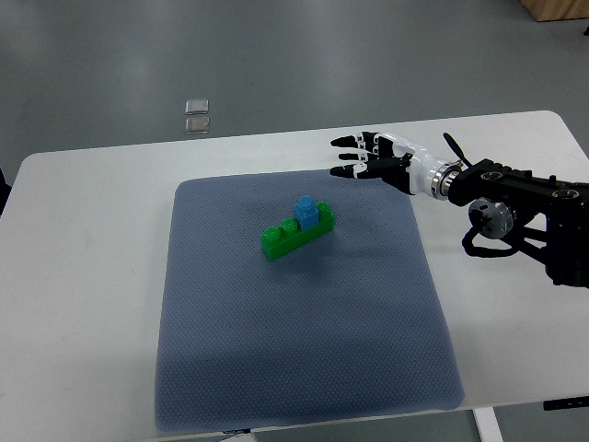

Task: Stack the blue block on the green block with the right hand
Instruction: 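Open the right hand and withdraw it away from the blocks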

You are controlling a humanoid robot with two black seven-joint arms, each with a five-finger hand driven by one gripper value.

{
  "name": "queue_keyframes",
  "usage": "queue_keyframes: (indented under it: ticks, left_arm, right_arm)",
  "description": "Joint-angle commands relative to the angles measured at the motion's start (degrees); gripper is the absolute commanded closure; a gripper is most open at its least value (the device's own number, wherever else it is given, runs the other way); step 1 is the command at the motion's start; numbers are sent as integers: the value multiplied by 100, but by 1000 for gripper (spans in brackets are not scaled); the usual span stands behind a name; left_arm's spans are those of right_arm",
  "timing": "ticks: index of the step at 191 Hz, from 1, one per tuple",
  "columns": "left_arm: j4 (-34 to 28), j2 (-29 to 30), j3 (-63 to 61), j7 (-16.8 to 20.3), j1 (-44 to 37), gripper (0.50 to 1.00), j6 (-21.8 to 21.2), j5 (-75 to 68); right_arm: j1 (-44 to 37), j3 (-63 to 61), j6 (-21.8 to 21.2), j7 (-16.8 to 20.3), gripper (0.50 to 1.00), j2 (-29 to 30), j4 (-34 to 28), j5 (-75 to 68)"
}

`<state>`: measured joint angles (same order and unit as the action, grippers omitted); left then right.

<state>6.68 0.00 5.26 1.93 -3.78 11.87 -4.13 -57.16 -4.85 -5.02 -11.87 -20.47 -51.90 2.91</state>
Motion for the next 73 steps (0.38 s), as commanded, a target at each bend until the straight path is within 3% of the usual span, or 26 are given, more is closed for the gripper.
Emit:
queue_keyframes:
  ticks: [1,73]
  left_arm:
    - [0,0,1,1,0,500,0,0]
    - [0,0,1,1,0,500,0,0]
  right_arm:
    - [47,-7,10,-17,587,-9,4,-62]
    - [39,-34,10,-43,587,-62,4,-80]
